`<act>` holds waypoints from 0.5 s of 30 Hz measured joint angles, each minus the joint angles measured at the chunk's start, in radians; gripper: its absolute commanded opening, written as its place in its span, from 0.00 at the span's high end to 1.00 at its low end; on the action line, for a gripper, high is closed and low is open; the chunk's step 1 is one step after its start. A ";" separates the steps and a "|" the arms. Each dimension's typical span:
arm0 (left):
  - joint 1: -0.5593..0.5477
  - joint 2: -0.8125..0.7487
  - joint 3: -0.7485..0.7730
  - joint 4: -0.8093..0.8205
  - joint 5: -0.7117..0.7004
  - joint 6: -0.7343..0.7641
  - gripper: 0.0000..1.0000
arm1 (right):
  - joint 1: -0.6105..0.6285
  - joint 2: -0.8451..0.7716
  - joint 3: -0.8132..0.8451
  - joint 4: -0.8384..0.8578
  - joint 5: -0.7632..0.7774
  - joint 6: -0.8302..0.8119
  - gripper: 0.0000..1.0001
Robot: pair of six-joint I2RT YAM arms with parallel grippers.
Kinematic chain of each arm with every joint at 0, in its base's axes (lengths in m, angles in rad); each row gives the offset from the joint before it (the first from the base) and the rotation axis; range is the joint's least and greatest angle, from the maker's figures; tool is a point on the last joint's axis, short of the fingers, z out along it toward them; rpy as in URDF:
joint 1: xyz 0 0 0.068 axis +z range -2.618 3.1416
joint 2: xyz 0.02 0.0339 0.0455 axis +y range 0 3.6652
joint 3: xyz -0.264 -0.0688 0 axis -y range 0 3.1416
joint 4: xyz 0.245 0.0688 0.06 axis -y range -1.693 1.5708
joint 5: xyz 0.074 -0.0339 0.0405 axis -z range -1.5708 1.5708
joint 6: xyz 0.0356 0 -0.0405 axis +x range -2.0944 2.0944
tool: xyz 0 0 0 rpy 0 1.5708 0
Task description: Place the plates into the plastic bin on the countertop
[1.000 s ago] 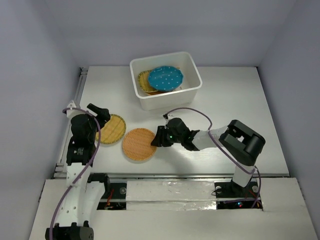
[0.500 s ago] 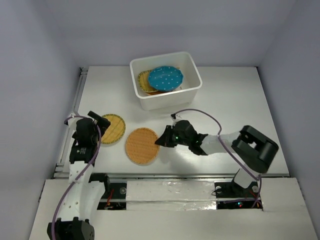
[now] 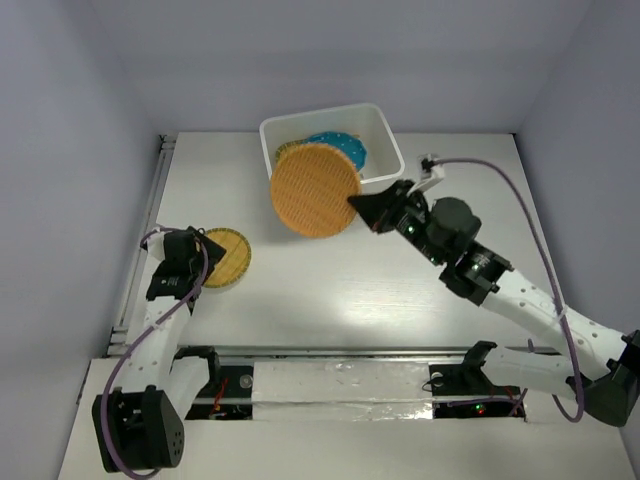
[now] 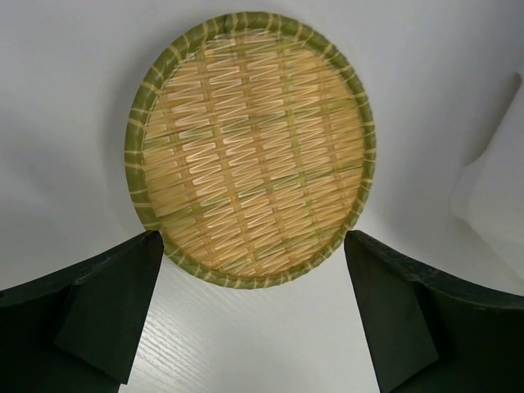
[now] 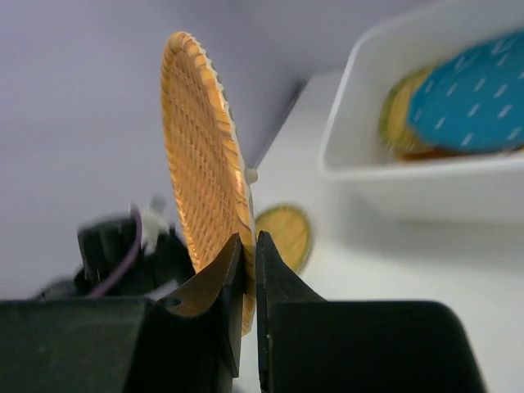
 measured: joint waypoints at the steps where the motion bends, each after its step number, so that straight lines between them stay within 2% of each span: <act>1: 0.000 0.020 -0.004 0.004 0.000 -0.003 0.08 | -0.028 0.008 0.049 -0.002 0.020 -0.017 1.00; 4: 0.000 0.068 -0.022 0.009 0.001 -0.014 0.09 | -0.124 0.074 0.176 -0.003 0.053 -0.047 1.00; 9: 0.000 0.092 -0.027 -0.002 -0.008 -0.036 0.13 | -0.256 0.287 0.371 -0.029 0.062 -0.071 1.00; 15: 0.000 0.099 -0.028 0.003 -0.022 -0.053 0.17 | -0.349 0.536 0.500 -0.081 0.000 -0.059 1.00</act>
